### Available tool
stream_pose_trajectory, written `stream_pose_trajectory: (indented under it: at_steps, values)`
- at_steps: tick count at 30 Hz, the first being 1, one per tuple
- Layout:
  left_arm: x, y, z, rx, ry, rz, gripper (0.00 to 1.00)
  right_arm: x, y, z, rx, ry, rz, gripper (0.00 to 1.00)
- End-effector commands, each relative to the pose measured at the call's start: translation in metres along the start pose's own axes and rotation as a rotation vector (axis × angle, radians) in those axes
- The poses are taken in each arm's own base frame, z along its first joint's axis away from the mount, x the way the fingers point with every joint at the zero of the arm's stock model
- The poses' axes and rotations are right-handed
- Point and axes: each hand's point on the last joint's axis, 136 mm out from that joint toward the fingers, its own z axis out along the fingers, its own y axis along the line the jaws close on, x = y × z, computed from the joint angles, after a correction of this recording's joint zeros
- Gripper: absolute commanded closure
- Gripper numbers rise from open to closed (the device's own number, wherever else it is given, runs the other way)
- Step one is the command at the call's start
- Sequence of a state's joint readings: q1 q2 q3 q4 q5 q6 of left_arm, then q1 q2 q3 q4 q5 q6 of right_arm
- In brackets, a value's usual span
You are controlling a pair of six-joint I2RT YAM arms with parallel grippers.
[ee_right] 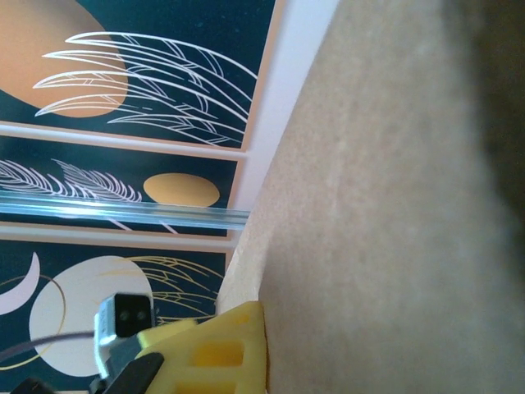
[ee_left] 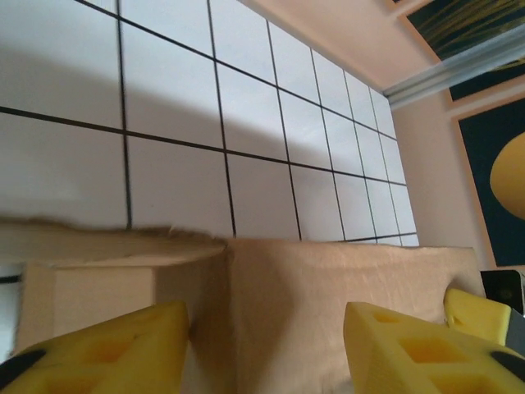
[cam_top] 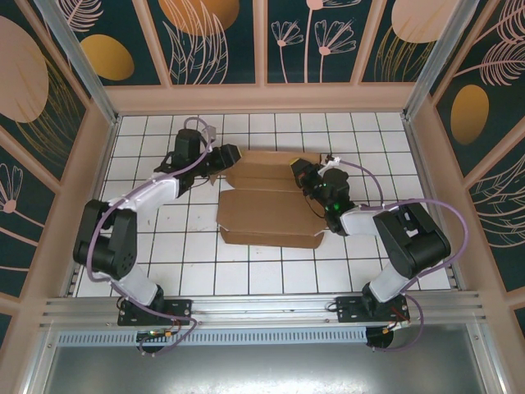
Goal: Fold the paper box
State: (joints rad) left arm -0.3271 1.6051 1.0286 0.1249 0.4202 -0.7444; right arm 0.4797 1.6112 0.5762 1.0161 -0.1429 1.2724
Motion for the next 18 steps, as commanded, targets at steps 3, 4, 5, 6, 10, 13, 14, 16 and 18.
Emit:
stream_pose_trajectory:
  at_steps: [3, 4, 5, 6, 10, 13, 14, 16, 18]
  values:
    - [0.018, 0.005, -0.034, -0.132, -0.057, 0.084, 0.55, -0.003, -0.003, 0.000, 0.043, -0.019, -0.063, 0.92]
    - [0.028, 0.004, -0.036, -0.156, -0.048, 0.107, 0.56, -0.002, -0.003, 0.000, 0.044, -0.019, -0.063, 0.92]
    - [0.037, 0.003, -0.037, -0.166, -0.036, 0.122, 0.57, -0.002, -0.004, -0.001, 0.045, -0.019, -0.061, 0.92]
    - [0.047, 0.004, -0.038, -0.184, -0.022, 0.132, 0.60, -0.002, -0.005, -0.001, 0.046, -0.019, -0.059, 0.92]
    - [0.077, 0.022, -0.032, -0.254, 0.027, 0.140, 0.74, -0.001, -0.006, -0.002, 0.048, -0.017, -0.057, 0.93]
    - [0.092, 0.036, -0.019, -0.287, 0.073, 0.138, 0.85, -0.001, -0.005, -0.002, 0.046, -0.014, -0.062, 0.93]
    - [0.094, 0.038, -0.015, -0.298, 0.082, 0.140, 0.88, -0.001, -0.004, -0.002, 0.046, -0.014, -0.063, 0.93]
    - [0.095, 0.048, -0.012, -0.339, 0.074, 0.128, 0.91, -0.002, -0.003, -0.004, 0.049, -0.019, -0.068, 0.94]
    - [0.088, 0.055, -0.014, -0.379, 0.034, 0.128, 0.93, -0.002, -0.003, -0.005, 0.052, -0.019, -0.076, 0.94]
